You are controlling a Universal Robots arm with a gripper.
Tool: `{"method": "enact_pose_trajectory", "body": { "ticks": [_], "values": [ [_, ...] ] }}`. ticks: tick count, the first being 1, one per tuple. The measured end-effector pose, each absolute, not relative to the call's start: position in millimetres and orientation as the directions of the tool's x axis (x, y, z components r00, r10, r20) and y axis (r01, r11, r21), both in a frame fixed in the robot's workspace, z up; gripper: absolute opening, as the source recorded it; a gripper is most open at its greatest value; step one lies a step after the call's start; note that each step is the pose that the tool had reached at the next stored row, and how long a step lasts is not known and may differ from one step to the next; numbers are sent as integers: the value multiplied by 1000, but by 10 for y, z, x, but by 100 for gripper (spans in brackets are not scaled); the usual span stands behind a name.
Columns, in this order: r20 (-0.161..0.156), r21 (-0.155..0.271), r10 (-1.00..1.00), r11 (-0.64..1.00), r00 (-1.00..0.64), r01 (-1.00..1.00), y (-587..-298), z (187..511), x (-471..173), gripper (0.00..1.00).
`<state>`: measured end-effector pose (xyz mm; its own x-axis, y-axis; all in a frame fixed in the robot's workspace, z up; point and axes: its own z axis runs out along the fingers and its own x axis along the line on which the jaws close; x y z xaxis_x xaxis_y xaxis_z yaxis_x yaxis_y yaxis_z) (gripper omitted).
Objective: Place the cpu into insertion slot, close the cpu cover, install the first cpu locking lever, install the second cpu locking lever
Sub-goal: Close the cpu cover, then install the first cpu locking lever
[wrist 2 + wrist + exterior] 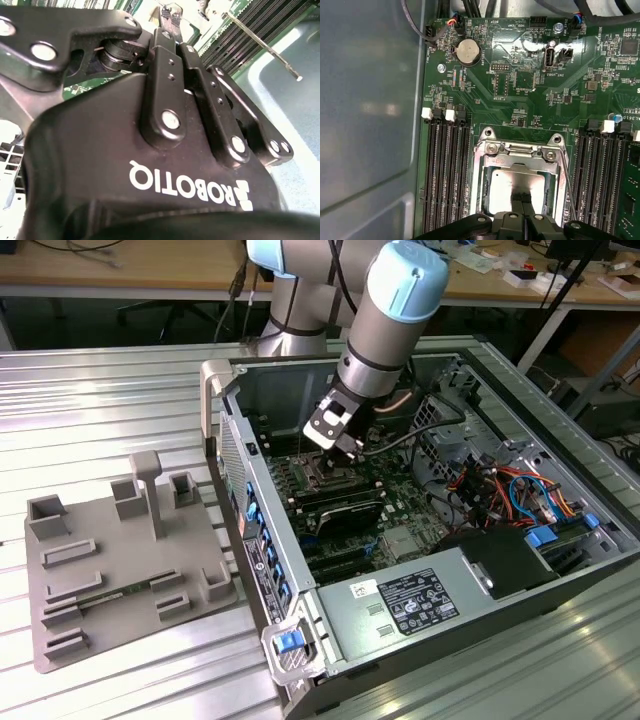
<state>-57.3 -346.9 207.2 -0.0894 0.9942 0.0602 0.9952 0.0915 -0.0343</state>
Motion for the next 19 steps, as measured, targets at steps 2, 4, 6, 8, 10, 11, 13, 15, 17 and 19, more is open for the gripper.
{"method": "enact_pose_trajectory", "body": {
  "ticks": [2,4,6,8,10,11,13,15,17,19],
  "values": [
    [59,-36,994,92,-89,995,-3471,2168,-574,11],
    [59,-36,994,92,-89,995,-3471,2214,-565,11],
    [59,-42,994,91,-89,995,-3471,2244,-495,11],
    [60,-50,994,92,-89,995,-3472,2265,-419,11],
    [60,-51,994,92,-89,994,-3472,2310,-401,11],
    [60,-51,994,91,-88,994,-3471,2332,-401,11],
    [61,-51,994,91,-88,995,-3471,2361,-402,11],
    [65,-51,994,92,-88,994,-3472,2365,-401,11],
    [68,-50,994,92,-88,994,-3472,2365,-401,11],
    [68,-51,994,92,-88,994,-3472,2364,-398,11]
  ]
}}
